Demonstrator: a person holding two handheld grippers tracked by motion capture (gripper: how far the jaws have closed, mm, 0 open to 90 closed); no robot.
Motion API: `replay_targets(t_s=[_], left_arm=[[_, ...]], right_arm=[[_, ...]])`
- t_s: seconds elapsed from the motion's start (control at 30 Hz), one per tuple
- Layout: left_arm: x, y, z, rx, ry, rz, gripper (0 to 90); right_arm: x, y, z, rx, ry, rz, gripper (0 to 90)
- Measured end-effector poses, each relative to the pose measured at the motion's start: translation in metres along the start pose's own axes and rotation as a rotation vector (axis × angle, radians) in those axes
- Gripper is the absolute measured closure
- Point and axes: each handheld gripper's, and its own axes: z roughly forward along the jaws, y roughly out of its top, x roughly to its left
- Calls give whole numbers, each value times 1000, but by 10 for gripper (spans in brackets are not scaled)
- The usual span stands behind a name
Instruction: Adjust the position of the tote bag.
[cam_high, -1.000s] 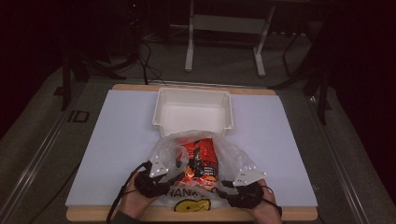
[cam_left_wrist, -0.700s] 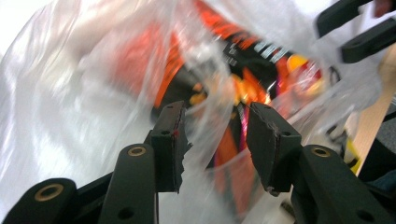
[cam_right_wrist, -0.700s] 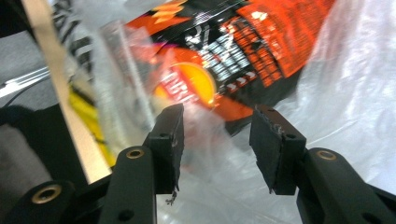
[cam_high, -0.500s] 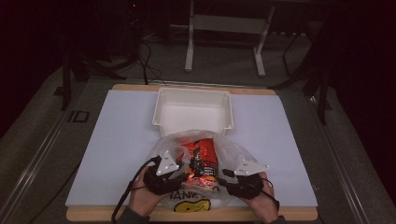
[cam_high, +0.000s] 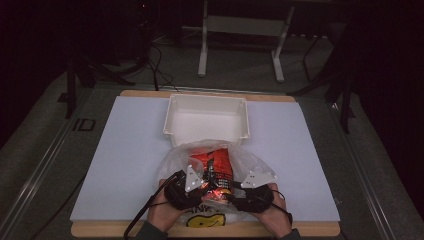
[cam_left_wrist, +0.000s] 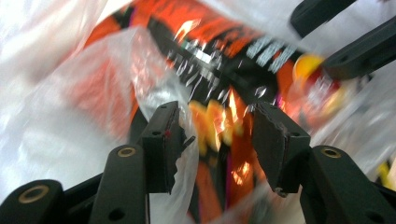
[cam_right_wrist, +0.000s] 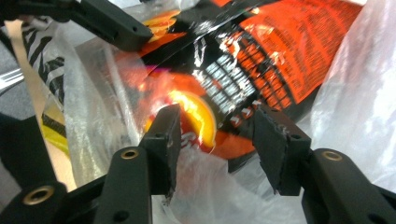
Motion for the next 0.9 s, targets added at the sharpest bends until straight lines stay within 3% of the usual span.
replay_targets(t_s=[0.13, 0.27, 0.43, 0.5, 0.7, 0.9], left_arm=[[-2, -11, -2, 11, -8, -18, 505], [-4, -32, -8, 41, -5, -16, 487], [-3, -48, -8, 82, -2, -17, 475], [0, -57, -10, 90, -10, -36, 474], [3, -67, -10, 98, -10, -52, 469], [11, -76, -17, 91, -15, -80, 463]], right_arm=[[4, -4, 1, 21, 11, -7, 485], [8, -13, 1, 50, 18, -18, 471], [7, -25, 1, 92, 14, -23, 468], [7, -28, 2, 95, 18, -18, 471], [8, -35, 4, 128, -1, -47, 488], [3, -39, 1, 131, -1, -39, 494]])
